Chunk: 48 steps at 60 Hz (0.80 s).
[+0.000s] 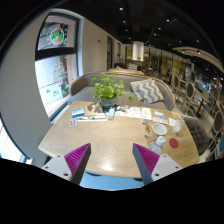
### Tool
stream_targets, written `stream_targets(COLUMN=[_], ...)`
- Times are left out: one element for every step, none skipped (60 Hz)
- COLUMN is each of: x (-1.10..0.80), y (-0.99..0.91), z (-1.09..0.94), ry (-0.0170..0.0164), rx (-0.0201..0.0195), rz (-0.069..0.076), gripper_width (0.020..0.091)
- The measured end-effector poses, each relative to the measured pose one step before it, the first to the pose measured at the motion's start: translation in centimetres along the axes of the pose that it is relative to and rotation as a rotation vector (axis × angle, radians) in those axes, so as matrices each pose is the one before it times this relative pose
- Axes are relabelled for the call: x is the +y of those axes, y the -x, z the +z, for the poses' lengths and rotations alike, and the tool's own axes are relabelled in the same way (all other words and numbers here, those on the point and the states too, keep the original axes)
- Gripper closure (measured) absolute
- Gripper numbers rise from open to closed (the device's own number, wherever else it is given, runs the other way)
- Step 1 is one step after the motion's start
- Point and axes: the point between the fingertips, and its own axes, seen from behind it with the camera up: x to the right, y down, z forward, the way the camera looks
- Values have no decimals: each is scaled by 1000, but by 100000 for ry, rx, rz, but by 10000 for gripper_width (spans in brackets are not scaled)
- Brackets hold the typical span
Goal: Pour water
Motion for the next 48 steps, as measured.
stream_targets(x=[213, 265, 298, 367, 386, 410, 427, 411, -185, 991, 462, 462, 440, 445, 420, 391, 372, 372, 346, 338, 273, 243, 230, 203, 173, 149, 153, 173, 113, -47, 34, 1, 22, -6, -20, 42, 46, 79, 72, 79, 56, 48, 67, 72, 75, 67, 30, 1], y=[-482, -549, -571, -664, -673, -692, -732, -721, 1230, -2239, -793, -768, -704, -702, -685, -636, -613, -584, -558, -502, -466, -499, -442, -383, -321, -249, -253, -249, -216, -72, -138, -137, -122, -134, -182, -111, -97, -68, -82, -10, 4, 45, 18, 17, 22, 44, 61, 5], z=[-78, -9, 20, 27, 84, 99, 113, 114, -171, 488, 160, 174, 199, 192, 215, 254, 277, 305, 304, 316, 356, 408, 390, 426, 439, 459, 464, 470, 487, 527, 512, 525, 527, 499, 530, 546, 565, 587, 548, 534, 523, 518, 500, 454, 460, 408, 345, 339], ry=[-103, 57, 146, 218, 242, 220, 200, 199, 555, -138, 94, 75, 143, 92, 20, -82, -78, 12, 33, 5, -110, -240, -236, -235, -242, -231, -225, -171, -208, -205, -442, -499, -618, -716, -704, -560, -395, -316, -291, -284, -343, -399, -380, -252, -231, -263, -438, -525], rx=[416, 437, 303, 335, 398, 477, 566, 586, 1291, 182, 716, 700, 745, 734, 693, 665, 669, 636, 602, 526, 460, 423, 424, 260, -12, -212, -103, -171, -184, -169, -294, -269, -232, -121, 15, 27, 7, -5, 11, -51, -75, -96, -35, -40, -92, -165, -213, -173], rz=[427, 382, 387, 408, 372, 343, 317, 275, 333, 115, 194, 153, 150, 151, 137, 127, 95, 140, 179, 256, 298, 375, 463, 490, 502, 475, 503, 520, 449, 380, 390, 338, 271, 166, 161, 195, 194, 173, 211, 329, 357, 446, 480, 520, 505, 481, 440, 292], gripper_width=[249, 250, 250, 252, 251, 250, 249, 249, 248, 251, 253, 249, 250, 249, 250, 247, 249, 250, 249, 248, 248, 247, 247, 248, 247, 247, 247, 250, 249, 249, 247, 249, 247, 248, 248, 248, 250, 250, 250, 250, 249, 250, 249, 252, 258, 267, 283, 310])
